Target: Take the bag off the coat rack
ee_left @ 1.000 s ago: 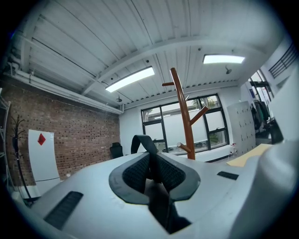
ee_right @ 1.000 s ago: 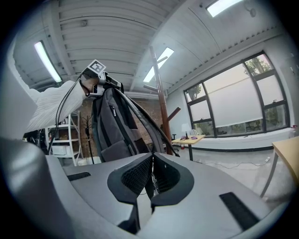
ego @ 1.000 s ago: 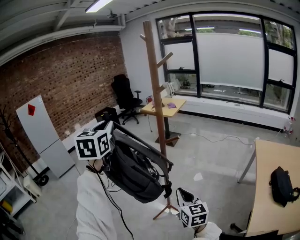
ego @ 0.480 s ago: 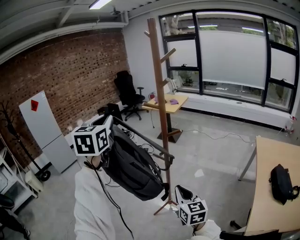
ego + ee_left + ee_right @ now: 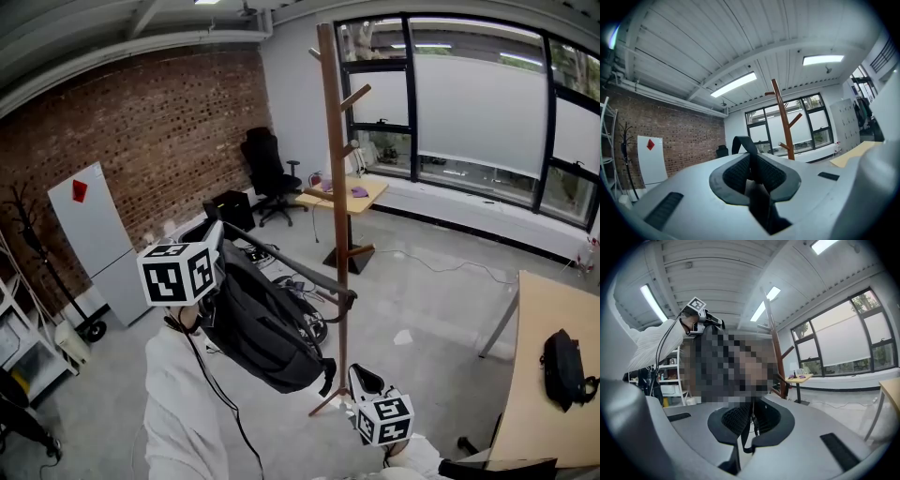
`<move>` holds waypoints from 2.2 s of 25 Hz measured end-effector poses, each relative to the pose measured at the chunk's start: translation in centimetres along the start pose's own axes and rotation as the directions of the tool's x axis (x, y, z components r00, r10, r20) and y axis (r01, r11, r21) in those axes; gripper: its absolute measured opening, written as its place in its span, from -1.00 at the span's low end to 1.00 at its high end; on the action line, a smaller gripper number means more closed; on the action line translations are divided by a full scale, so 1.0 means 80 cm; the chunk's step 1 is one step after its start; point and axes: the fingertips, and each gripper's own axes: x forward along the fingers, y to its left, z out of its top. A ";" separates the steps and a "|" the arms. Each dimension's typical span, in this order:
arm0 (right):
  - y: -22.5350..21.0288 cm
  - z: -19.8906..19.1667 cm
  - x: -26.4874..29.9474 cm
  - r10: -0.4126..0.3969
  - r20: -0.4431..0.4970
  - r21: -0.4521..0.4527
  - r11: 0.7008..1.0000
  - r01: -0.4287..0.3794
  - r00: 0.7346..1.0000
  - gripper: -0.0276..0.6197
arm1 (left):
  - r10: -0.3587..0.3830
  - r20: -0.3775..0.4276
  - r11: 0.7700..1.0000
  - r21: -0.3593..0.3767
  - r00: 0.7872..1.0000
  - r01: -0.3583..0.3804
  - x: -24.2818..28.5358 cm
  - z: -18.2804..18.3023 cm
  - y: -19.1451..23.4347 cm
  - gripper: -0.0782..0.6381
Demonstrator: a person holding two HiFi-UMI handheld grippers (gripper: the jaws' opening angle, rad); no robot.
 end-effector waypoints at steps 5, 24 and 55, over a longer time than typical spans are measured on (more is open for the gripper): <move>0.019 -0.005 0.004 0.035 -0.011 -0.002 0.999 -0.035 0.999 -0.87 | 0.022 -0.017 1.000 -0.004 1.000 -0.022 -0.019 -0.011 0.014 -0.65; 0.073 -0.009 0.017 0.150 -0.035 -0.033 0.988 -0.151 0.988 -0.87 | 0.113 0.002 0.994 -0.010 0.994 -0.113 -0.105 -0.003 0.069 -0.65; 0.099 -0.038 0.024 0.206 -0.100 -0.025 0.977 -0.210 0.973 -0.87 | 0.121 -0.144 0.992 0.059 0.982 -0.113 -0.145 -0.157 0.004 -0.65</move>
